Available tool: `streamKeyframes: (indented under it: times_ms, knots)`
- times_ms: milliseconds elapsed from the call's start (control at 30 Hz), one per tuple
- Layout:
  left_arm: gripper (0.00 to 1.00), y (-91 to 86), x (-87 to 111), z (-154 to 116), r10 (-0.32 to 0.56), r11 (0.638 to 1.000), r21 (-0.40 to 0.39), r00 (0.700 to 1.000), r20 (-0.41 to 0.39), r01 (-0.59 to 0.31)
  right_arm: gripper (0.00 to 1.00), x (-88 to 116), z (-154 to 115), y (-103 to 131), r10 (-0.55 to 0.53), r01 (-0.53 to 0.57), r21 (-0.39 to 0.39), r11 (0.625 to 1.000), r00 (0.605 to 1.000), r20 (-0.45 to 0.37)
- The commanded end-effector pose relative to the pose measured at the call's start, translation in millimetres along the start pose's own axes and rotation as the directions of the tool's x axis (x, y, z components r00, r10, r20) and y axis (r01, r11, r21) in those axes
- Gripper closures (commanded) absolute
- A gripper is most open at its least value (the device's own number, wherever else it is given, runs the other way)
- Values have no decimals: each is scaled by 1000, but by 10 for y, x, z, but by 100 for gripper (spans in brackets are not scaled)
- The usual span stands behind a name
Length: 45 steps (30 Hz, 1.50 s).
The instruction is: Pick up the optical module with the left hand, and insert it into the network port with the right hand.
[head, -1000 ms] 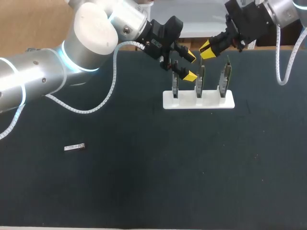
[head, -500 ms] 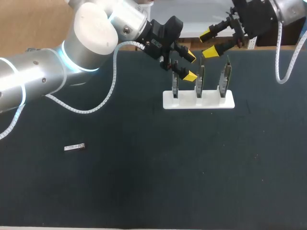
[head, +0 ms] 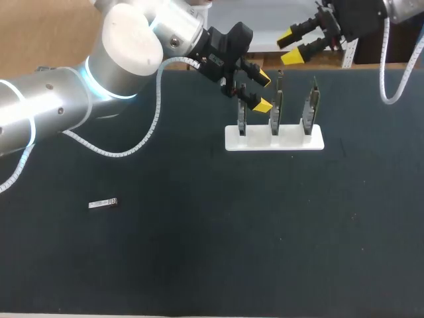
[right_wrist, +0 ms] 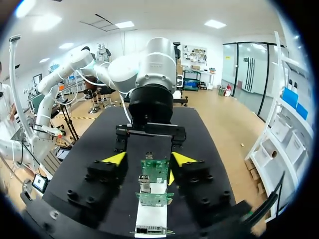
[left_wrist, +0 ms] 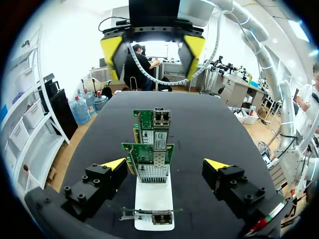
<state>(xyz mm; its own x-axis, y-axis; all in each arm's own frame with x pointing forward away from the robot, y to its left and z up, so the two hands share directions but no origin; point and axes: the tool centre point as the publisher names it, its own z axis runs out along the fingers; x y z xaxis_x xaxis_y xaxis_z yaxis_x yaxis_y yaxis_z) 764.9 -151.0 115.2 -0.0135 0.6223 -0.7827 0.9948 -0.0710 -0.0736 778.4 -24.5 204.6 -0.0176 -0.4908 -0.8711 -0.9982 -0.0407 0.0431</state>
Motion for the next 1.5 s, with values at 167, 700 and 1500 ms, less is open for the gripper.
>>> streamKeyframes:
  times_ms: [167,700,1500]
  knots:
    - [0,19,-8,1,-1,1000,3,1000,-4,1,100,19,47,-20,-1,1,-2,1000,1000,-16]
    - [0,19,-8,1,-1,1000,3,1000,-4,1,100,114,82,12,11,-11,-10,1000,999,-33]
    - [0,19,-8,1,-1,1000,3,1000,-4,1,100,267,186,60,55,-57,-44,997,997,-57]
